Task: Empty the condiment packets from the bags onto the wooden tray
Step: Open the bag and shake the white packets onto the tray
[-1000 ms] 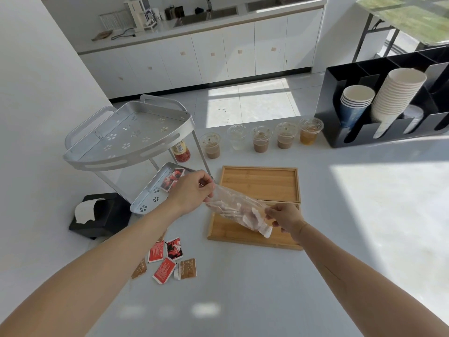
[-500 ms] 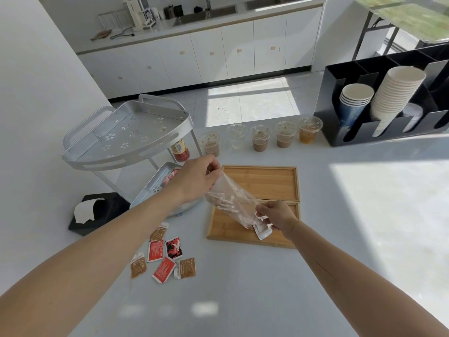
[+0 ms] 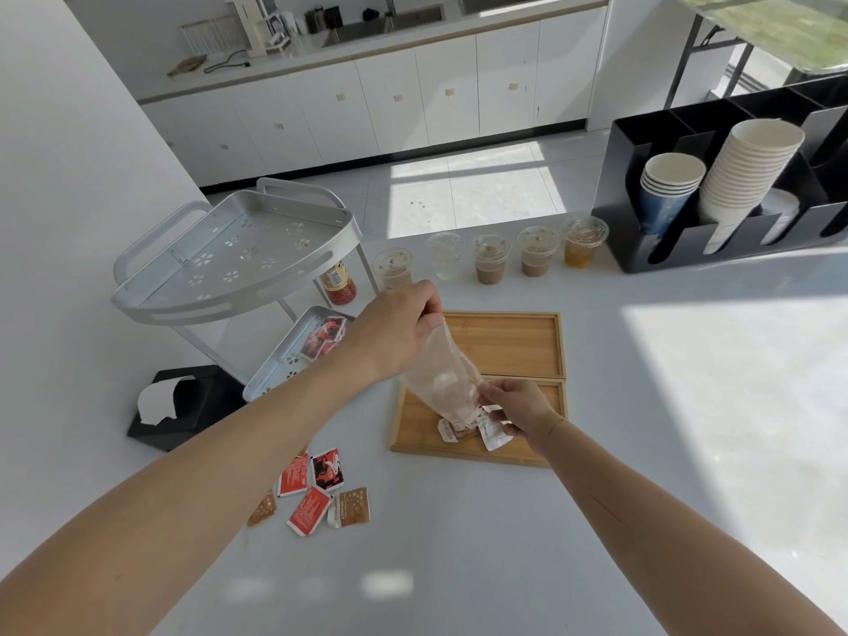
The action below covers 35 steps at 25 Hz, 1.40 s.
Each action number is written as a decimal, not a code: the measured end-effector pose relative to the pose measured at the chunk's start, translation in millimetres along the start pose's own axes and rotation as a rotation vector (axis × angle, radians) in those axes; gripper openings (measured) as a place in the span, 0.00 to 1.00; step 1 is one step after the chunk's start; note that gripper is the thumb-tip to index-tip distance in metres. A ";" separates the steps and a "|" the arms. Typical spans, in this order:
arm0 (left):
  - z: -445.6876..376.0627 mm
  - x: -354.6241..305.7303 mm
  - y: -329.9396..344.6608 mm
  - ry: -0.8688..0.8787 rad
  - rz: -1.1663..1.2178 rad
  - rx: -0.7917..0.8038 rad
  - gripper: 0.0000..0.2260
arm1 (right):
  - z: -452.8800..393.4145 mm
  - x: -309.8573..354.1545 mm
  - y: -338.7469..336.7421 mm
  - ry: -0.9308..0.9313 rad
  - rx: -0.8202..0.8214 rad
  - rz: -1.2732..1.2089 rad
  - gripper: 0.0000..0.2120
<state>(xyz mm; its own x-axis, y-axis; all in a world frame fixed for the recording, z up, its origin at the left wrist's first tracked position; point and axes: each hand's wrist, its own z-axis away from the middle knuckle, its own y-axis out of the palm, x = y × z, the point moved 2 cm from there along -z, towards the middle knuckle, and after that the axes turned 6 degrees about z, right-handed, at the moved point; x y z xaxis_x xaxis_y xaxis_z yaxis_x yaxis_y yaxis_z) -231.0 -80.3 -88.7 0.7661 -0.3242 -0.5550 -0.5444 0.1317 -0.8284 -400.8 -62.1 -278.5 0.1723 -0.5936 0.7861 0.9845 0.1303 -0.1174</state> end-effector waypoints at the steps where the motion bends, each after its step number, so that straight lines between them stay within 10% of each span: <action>1: -0.2 0.3 -1.1 -0.005 0.006 -0.002 0.03 | 1.1 0.7 -1.6 -0.003 -0.001 -0.002 0.11; 25: 48.5 8.6 -45.2 -0.153 0.156 -0.237 0.03 | 54.5 35.6 -37.9 -0.228 -0.047 -0.023 0.08; 35: 128.5 90.6 -5.7 -0.595 0.795 -0.338 0.05 | 63.4 26.9 -1.4 -0.323 -0.059 0.017 0.06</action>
<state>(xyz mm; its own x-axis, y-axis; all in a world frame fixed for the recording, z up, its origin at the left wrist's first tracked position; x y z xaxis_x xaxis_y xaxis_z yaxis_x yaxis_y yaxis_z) -114.6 9.9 -144.0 0.1403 0.2655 -0.9538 -0.9614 -0.1937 -0.1953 -399.7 -27.9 -218.7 0.1792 -0.3076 0.9345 0.9833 0.0859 -0.1602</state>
